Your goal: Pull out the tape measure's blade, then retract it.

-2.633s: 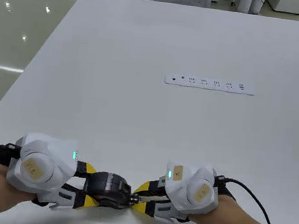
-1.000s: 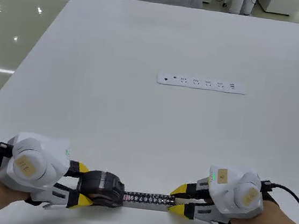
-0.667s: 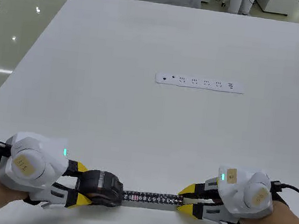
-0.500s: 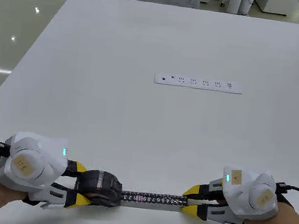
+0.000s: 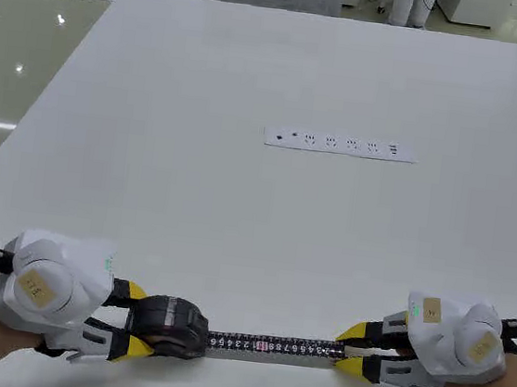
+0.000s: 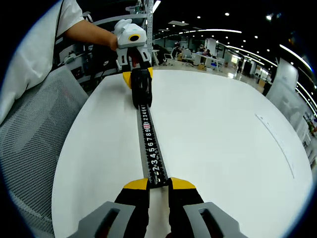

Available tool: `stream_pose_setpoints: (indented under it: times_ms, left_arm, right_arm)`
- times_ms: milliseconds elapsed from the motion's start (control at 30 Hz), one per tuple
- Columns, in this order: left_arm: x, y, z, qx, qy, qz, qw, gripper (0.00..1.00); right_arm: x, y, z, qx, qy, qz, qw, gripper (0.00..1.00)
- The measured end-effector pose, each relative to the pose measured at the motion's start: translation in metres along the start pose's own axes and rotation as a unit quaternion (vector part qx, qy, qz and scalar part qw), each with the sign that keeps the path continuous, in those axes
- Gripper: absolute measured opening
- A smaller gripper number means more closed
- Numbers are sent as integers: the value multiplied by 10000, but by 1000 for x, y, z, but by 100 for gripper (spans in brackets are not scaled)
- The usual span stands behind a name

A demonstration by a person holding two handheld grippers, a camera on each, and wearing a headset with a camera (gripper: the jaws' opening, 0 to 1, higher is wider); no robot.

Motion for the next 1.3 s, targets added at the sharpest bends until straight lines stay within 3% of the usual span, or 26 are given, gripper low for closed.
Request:
stream_pose_setpoints:
  times_ms: [1300]
  left_arm:
    - [1, 0, -1, 12, 17, 3, 10000, 24]
  right_arm:
    - [-44, 23, 46, 131, -397, 284, 9987, 11]
Point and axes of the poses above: the centre of the closed fingertips' face, and the gripper's own axes: x roughly forward along the fingers, y roughly to its right, z roughly out of its underside, the point moved 2 cm from there along -x, roughly backward along the fingers, and after that the axes turned 13 degrees about z, right-handed, at the moved point
